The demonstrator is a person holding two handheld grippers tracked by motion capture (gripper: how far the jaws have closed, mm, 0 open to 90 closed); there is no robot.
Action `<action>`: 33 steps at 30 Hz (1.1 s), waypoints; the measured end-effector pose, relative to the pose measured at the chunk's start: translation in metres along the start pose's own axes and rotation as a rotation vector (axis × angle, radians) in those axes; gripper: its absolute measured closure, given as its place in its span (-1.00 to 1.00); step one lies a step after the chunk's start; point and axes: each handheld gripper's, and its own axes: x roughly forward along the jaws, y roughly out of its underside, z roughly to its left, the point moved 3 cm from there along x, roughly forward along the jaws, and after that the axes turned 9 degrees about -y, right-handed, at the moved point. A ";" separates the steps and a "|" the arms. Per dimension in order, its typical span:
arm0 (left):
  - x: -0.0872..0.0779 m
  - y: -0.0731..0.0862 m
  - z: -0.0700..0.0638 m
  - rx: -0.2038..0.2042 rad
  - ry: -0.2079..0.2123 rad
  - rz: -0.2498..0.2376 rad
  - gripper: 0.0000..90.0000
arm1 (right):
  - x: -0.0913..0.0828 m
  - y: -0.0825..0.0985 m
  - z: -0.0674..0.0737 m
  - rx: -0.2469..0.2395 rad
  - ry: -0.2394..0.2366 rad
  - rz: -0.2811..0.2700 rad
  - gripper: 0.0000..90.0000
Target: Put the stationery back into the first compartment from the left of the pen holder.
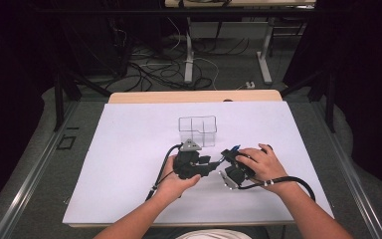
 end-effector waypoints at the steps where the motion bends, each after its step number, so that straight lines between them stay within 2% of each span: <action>1: 0.000 0.000 0.001 0.002 -0.005 -0.014 0.19 | 0.000 0.000 0.000 0.002 -0.003 0.008 0.76; 4: -0.004 -0.002 0.007 0.013 -0.031 -0.032 0.10 | 0.001 0.001 -0.001 0.004 0.007 -0.010 0.76; 11: -0.016 -0.004 0.024 -0.002 -0.101 -0.091 -0.04 | -0.001 0.001 -0.003 0.030 0.014 -0.032 0.76; 12: -0.018 -0.004 0.028 -0.003 -0.121 -0.101 -0.07 | -0.001 0.001 -0.003 0.035 0.037 -0.044 0.76; 13: -0.020 -0.003 0.032 0.000 -0.139 -0.112 -0.10 | -0.001 0.001 -0.004 0.034 0.017 -0.038 0.76; 16: -0.025 -0.001 0.042 0.022 -0.187 -0.131 -0.16 | -0.001 0.002 -0.006 0.042 0.038 -0.052 0.76; 18: -0.028 0.001 0.048 0.038 -0.212 -0.128 -0.19 | -0.003 0.002 -0.008 0.053 0.021 -0.059 0.76; 19: -0.030 0.002 0.051 0.040 -0.222 -0.130 -0.24 | -0.003 0.001 -0.009 0.056 0.039 -0.076 0.76; 20: -0.032 0.003 0.054 0.046 -0.231 -0.128 -0.24 | -0.004 0.001 -0.010 0.077 0.051 -0.084 0.76; 21: -0.033 0.003 0.056 0.046 -0.236 -0.129 -0.26 | -0.005 0.001 -0.012 0.088 0.035 -0.087 0.76; 22: -0.035 0.004 0.059 0.046 -0.241 -0.132 -0.28 | -0.005 0.001 -0.015 0.085 0.065 -0.113 0.76; 27: -0.045 0.009 0.071 0.036 -0.270 -0.134 -0.37 | -0.008 -0.001 -0.024 0.174 0.081 -0.190 0.76; 29: -0.049 0.011 0.076 0.032 -0.271 -0.127 -0.38 | -0.010 -0.002 -0.028 0.200 0.072 -0.199 0.76; 31: -0.052 0.013 0.080 0.033 -0.278 -0.131 -0.39 | -0.008 -0.002 -0.033 0.221 0.084 -0.232 0.76; 32: -0.054 0.014 0.082 0.032 -0.283 -0.135 -0.39 | -0.009 -0.002 -0.035 0.233 0.072 -0.221 0.76; 33: -0.056 0.015 0.083 0.024 -0.286 -0.137 -0.39 | -0.008 -0.003 -0.037 0.247 0.087 -0.241 0.76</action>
